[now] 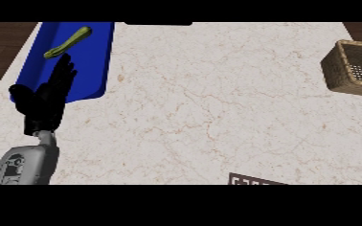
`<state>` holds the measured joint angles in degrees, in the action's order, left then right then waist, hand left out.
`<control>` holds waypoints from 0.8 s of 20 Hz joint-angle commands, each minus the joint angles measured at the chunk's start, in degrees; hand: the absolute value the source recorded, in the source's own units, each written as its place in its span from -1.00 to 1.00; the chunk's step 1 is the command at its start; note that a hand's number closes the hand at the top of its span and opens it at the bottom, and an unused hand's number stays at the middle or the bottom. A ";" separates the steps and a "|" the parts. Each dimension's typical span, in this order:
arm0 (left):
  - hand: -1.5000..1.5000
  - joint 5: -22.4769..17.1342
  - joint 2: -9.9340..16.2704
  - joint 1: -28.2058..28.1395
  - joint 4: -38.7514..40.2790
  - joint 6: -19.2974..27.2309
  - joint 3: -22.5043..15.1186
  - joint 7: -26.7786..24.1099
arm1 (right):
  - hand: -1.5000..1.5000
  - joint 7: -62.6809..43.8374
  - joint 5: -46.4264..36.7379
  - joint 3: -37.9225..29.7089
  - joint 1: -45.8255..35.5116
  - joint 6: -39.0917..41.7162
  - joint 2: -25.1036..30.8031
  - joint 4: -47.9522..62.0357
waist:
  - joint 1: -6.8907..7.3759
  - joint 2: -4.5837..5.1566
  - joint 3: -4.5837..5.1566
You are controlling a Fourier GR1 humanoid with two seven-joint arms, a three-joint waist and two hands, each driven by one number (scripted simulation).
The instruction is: Pick the pear from the placemat and place it in the basket
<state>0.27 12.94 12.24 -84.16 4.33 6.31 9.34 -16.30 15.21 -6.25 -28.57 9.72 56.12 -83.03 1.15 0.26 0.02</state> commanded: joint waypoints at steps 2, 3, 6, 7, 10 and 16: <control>0.00 -0.16 -0.17 2.97 1.70 0.35 0.83 1.36 | 1.00 5.90 -5.56 1.50 -7.39 3.52 -2.85 14.84 | -0.01 0.07 -0.02; 0.00 -1.44 2.03 -0.69 -0.34 -2.70 1.82 -0.78 | 1.00 8.46 -6.22 0.96 -7.52 4.66 -2.68 18.27 | 0.30 0.07 -0.03; 0.00 0.22 -0.45 -1.55 0.21 -0.69 0.62 -2.03 | 1.00 9.49 -8.52 0.92 -9.96 6.15 -4.39 21.20 | -0.24 -0.09 -0.02; 0.00 2.02 -1.15 1.18 1.45 0.91 -0.59 -0.22 | 1.00 9.70 -7.12 -0.31 -10.98 8.06 -4.24 22.79 | -0.44 -0.09 -0.02; 0.00 0.79 0.34 1.17 1.34 -0.12 1.26 0.31 | 1.00 13.39 -7.11 -2.35 -14.42 11.56 -3.28 30.86 | -0.25 -0.02 -0.03; 0.00 2.13 -2.12 0.99 0.27 1.48 -1.00 -0.21 | 1.00 31.66 -28.83 7.36 -11.35 0.14 5.30 18.69 | 0.44 0.57 -0.16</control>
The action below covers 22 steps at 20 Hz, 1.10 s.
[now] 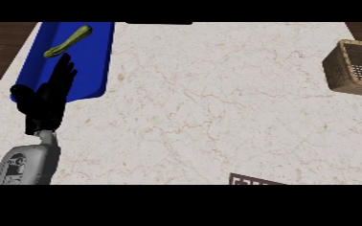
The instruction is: Pick the pear from the placemat and place it in the basket
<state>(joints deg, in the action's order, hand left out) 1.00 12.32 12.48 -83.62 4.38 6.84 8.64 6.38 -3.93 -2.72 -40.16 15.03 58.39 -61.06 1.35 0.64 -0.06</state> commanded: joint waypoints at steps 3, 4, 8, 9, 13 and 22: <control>0.00 -0.77 0.33 0.11 -0.41 -1.21 -0.06 0.55 | 1.00 16.29 -16.29 4.77 1.89 -13.93 1.98 0.10 | 0.74 0.16 -0.06; 0.00 1.21 -1.31 -0.38 -0.38 0.63 -1.61 -0.09 | 1.00 16.72 -18.20 5.35 0.55 -16.06 1.09 1.88 | 0.89 0.15 -0.03; 0.00 0.69 0.29 1.13 0.23 -0.44 -0.38 1.18 | 1.00 20.18 -22.47 5.82 -5.61 -17.39 -1.93 10.92 | 0.29 -0.14 0.06; 0.00 -2.20 1.88 -0.21 -1.57 -2.67 1.83 1.67 | 1.00 21.96 -22.08 4.52 -6.36 -16.97 -2.49 13.28 | 0.19 -0.28 0.05; 0.00 0.60 0.42 1.41 1.39 -0.38 0.81 0.24 | 1.00 20.49 -26.77 5.66 -11.26 -17.06 -5.17 18.25 | -0.37 -0.35 0.08; 0.00 0.45 -0.34 -1.87 -1.60 -1.23 -0.24 0.41 | 1.00 22.05 -35.75 10.61 -17.67 -8.91 -4.09 30.35 | 0.18 -0.25 0.06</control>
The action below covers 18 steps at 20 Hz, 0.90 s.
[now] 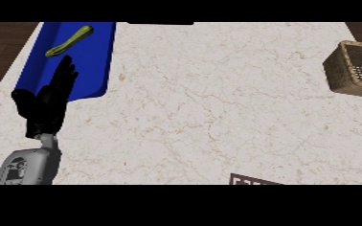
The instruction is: Pick the pear from the placemat and place it in the basket
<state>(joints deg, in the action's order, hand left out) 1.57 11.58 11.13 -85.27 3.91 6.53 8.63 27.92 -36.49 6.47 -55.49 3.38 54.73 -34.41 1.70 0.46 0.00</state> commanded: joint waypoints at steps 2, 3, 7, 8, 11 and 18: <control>0.00 0.47 0.09 2.85 0.63 0.66 0.22 2.27 | 1.00 2.07 -4.49 0.61 -3.71 0.40 -2.24 7.54 | -0.17 0.03 -0.02; 0.00 1.09 -0.76 0.76 -0.90 0.83 -0.80 1.03 | 1.00 4.12 -4.68 -0.50 -3.21 -2.26 -2.41 10.40 | 0.04 0.07 -0.05; 0.00 -0.85 1.41 -0.08 -4.02 -1.49 0.57 4.06 | 1.00 7.29 -5.96 -1.74 -3.85 -5.49 -2.76 13.49 | 0.14 0.01 -0.07; 0.00 -0.45 1.08 0.82 -1.42 -1.23 0.76 2.37 | 1.00 5.92 -7.06 -1.61 -4.85 -5.54 -2.88 14.37 | -0.10 0.05 -0.04; 0.00 0.70 -0.13 1.24 -2.24 0.34 -0.20 3.68 | 1.00 6.16 -8.58 -1.59 -5.48 -7.49 -4.18 15.97 | -0.08 0.04 -0.06; 0.00 -0.80 0.36 -0.08 -3.51 -1.08 0.84 3.67 | 1.00 6.02 -12.50 -0.77 -5.87 -12.23 -6.18 20.76 | 0.44 0.19 -0.08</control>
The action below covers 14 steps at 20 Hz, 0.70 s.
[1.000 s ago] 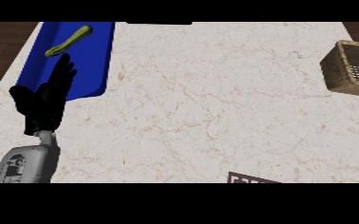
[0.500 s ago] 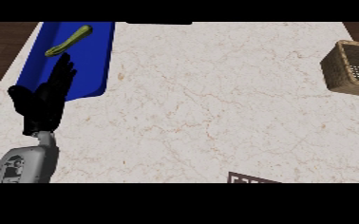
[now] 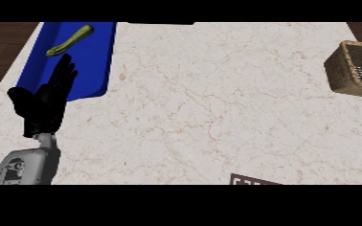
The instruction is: Pick the pear from the placemat and place it in the basket
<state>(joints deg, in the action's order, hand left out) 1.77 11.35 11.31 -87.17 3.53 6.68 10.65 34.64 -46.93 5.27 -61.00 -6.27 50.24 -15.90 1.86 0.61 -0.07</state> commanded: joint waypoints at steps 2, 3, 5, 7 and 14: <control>0.00 -0.38 0.07 -0.75 1.84 -0.67 0.82 -2.16 | 1.00 0.86 -2.38 -0.14 -1.03 -1.79 0.35 3.94 | 0.18 0.17 -0.01; 0.00 0.31 -0.36 0.31 1.58 -0.16 0.07 -1.64 | 1.00 0.47 -2.51 -0.37 -1.65 -2.95 -1.01 4.16 | 0.25 0.20 -0.02; 0.00 -0.13 0.45 1.53 2.10 -0.69 0.71 -0.83 | 1.00 3.16 -2.99 -0.31 0.30 -3.32 0.29 5.44 | 0.14 0.24 -0.04; 0.00 0.20 -0.39 2.44 4.27 0.01 0.72 -1.70 | 1.00 1.97 -3.56 -0.18 -1.96 -0.36 -0.09 5.20 | -0.17 0.10 0.00; 0.00 0.09 0.43 4.60 8.24 -0.62 1.84 -3.43 | 1.00 3.01 -5.50 0.41 -1.60 0.60 -0.11 7.62 | -0.17 0.27 -0.01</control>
<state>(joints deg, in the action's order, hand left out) 1.72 11.69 13.52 -82.70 2.84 7.91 8.09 37.25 -51.54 5.51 -62.58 -6.31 50.31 -9.07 2.02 0.85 -0.09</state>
